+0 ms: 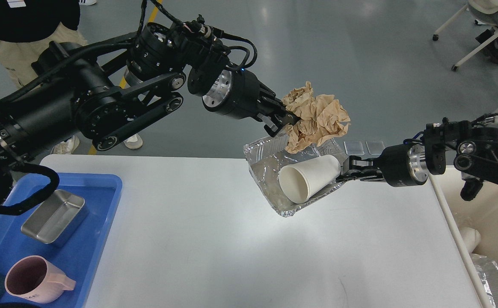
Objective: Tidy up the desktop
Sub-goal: 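Lift the crumpled paper and carry it over the foil tray, then drop the crumpled paper into the foil tray and withdraw the left gripper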
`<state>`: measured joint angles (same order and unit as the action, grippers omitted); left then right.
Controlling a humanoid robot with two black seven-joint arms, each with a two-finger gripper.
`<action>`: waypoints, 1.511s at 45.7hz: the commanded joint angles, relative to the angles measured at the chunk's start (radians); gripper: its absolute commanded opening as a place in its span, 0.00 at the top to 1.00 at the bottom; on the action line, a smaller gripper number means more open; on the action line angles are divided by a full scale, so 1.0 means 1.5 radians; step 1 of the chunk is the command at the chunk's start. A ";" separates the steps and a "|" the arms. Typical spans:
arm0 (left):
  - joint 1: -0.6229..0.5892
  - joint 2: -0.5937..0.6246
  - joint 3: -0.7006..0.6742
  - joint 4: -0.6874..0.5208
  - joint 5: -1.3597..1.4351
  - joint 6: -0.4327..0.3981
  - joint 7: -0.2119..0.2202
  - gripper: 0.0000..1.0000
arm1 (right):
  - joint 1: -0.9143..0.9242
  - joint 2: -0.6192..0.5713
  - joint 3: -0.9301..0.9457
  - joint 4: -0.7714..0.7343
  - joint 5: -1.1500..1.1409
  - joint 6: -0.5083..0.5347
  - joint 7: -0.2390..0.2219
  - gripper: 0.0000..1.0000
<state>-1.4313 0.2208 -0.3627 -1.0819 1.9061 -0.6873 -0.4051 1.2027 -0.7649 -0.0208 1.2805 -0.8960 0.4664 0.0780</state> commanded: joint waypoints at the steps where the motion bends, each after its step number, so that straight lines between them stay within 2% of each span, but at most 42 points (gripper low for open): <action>1: 0.004 -0.014 0.010 0.008 -0.001 0.001 0.008 0.86 | 0.000 -0.008 0.003 0.009 0.000 0.000 0.000 1.00; 5: 0.009 -0.018 0.012 0.009 -0.003 -0.002 0.018 0.68 | 0.000 -0.017 0.010 0.012 0.000 0.000 0.000 1.00; 12: 0.009 -0.021 0.012 0.009 -0.006 -0.002 0.030 0.58 | 0.004 -0.023 0.013 0.015 0.000 0.001 0.001 1.00; 14: 0.010 -0.021 0.011 0.009 -0.006 -0.002 0.030 0.53 | 0.004 -0.024 0.013 0.015 0.000 0.001 0.001 1.00; 17: 0.009 -0.021 0.011 0.011 -0.007 -0.002 0.030 0.40 | 0.004 -0.025 0.013 0.015 0.000 0.002 0.001 1.00; 20: 0.009 -0.021 0.010 0.011 -0.008 -0.002 0.030 0.21 | 0.003 -0.024 0.013 0.015 0.000 0.002 0.001 1.00; 22: 0.009 -0.021 0.008 0.011 -0.009 -0.001 0.030 0.14 | 0.003 -0.024 0.013 0.015 0.000 0.001 0.001 1.00; 36: 0.004 -0.019 0.002 0.010 -0.059 0.004 0.032 0.08 | -0.007 -0.023 0.012 0.002 -0.001 0.000 0.001 1.00; 48: 0.002 -0.015 -0.004 0.008 -0.061 0.008 0.033 0.07 | -0.014 -0.024 0.012 -0.015 0.001 0.000 0.002 1.00; 56: 0.014 -0.004 -0.039 0.002 -0.062 0.056 0.034 0.07 | -0.027 -0.036 0.012 -0.021 0.002 -0.001 0.003 1.00; 61: 0.034 0.034 -0.049 -0.010 -0.062 0.063 0.038 0.07 | -0.030 -0.038 0.013 -0.020 0.002 -0.001 0.003 1.00; 66: 0.071 0.094 -0.065 -0.044 -0.077 0.063 0.068 0.05 | -0.030 -0.041 0.013 -0.020 0.002 -0.001 0.003 1.00; 69: 0.103 0.130 -0.077 -0.053 -0.104 0.064 0.066 0.03 | -0.030 -0.043 0.013 -0.020 0.002 -0.001 0.002 1.00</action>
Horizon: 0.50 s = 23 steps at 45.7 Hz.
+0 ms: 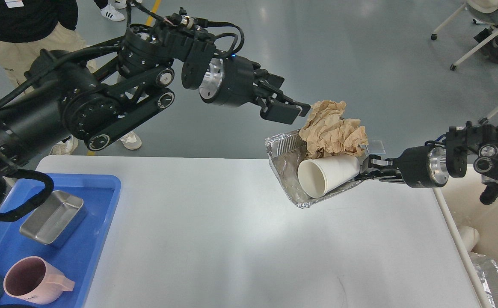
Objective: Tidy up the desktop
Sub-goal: 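Drop the crumpled paper into the foil tray and withdraw the left gripper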
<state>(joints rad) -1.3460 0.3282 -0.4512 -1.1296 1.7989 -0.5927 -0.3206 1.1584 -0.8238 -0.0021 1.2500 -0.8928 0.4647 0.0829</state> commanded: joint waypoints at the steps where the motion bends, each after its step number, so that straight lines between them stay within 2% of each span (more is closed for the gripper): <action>1: 0.058 0.070 -0.024 -0.022 -0.044 0.001 0.009 0.03 | 0.000 -0.004 0.000 0.000 0.000 0.000 -0.001 1.00; 6: 0.108 0.120 -0.069 -0.022 -0.086 0.010 0.016 0.03 | -0.002 -0.005 -0.001 0.000 0.000 0.000 -0.001 1.00; 13: 0.232 0.168 -0.220 -0.020 -0.153 0.066 0.015 0.03 | -0.008 -0.004 -0.001 0.000 0.000 -0.005 -0.001 1.00; 23: 0.414 0.201 -0.407 -0.013 -0.325 0.062 0.009 0.03 | -0.013 -0.004 -0.005 -0.001 0.000 -0.009 -0.002 1.00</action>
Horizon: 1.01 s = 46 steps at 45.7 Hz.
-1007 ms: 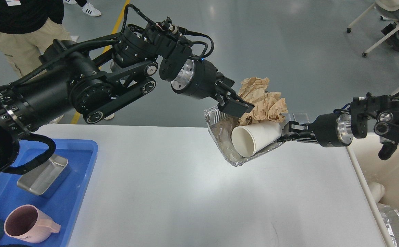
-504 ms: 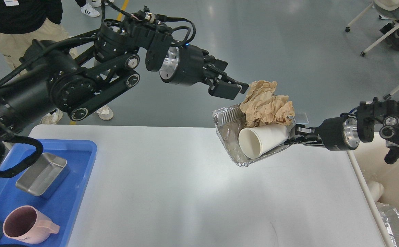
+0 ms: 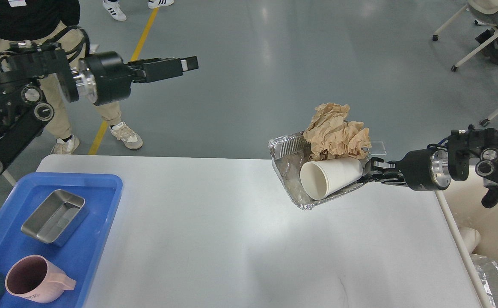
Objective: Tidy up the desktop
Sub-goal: 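Drop the crumpled paper into the foil tray and withdraw the left gripper, then carry the foil tray to the beige bin and release it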
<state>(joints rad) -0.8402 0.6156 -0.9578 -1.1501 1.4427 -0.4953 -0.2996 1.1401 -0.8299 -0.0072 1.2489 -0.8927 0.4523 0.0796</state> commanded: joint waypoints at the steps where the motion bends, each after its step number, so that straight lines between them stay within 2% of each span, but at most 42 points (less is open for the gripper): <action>1: 0.091 0.013 -0.079 0.001 -0.106 0.000 -0.005 0.03 | -0.002 -0.001 -0.001 0.000 0.000 -0.001 0.000 1.00; 7: 0.158 0.028 -0.131 0.006 -0.222 0.005 -0.003 0.03 | -0.007 -0.013 -0.001 0.000 0.000 -0.001 0.000 1.00; 14: 0.205 0.027 -0.182 0.052 -0.382 0.013 0.005 0.02 | -0.010 -0.022 0.003 0.003 0.002 -0.002 0.000 1.00; 25: 0.246 0.030 -0.188 0.144 -0.606 0.008 -0.004 0.02 | -0.014 -0.030 0.004 0.003 0.004 -0.003 0.000 1.00; 34: 0.300 0.020 -0.190 0.160 -0.854 -0.004 -0.007 0.02 | -0.025 -0.045 0.007 0.004 0.006 -0.006 0.001 1.00; 46: 0.352 -0.032 -0.224 0.160 -0.909 -0.019 -0.006 0.02 | -0.034 -0.071 0.008 0.004 0.058 -0.022 0.001 1.00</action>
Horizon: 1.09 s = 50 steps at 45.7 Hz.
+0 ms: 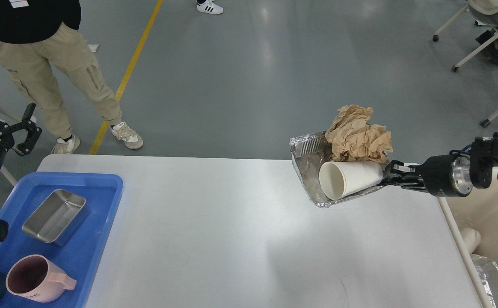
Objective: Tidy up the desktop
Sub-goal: 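Carry the foil tray to the beige bin and release it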
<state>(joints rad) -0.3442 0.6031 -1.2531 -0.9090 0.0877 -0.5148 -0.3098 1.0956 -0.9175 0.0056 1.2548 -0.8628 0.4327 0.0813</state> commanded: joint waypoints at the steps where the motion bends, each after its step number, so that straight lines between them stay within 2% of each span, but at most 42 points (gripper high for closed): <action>1: 0.025 -0.030 -0.036 0.000 -0.005 -0.007 0.002 0.02 | -0.007 -0.012 -0.001 0.000 0.046 -0.011 0.000 1.00; 10: 0.037 -0.060 -0.073 0.000 -0.013 -0.027 0.004 0.02 | -0.029 -0.055 -0.001 0.002 0.115 -0.029 0.000 1.00; 27: 0.047 -0.102 -0.076 -0.001 -0.058 -0.042 0.006 0.02 | -0.106 -0.154 0.000 0.004 0.260 -0.058 0.006 1.00; 41: 0.059 -0.117 -0.076 -0.002 -0.070 -0.060 0.006 0.02 | -0.198 -0.193 -0.001 -0.006 0.365 -0.116 0.006 1.00; 50: 0.072 -0.117 -0.075 -0.007 -0.070 -0.067 0.005 0.02 | -0.253 -0.196 -0.002 -0.046 0.450 -0.138 0.005 1.00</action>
<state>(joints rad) -0.2437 0.4281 -1.3669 -0.9178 -0.0168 -0.6071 -0.3004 0.7598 -1.2105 0.0035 1.2219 -0.2550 0.2451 0.0898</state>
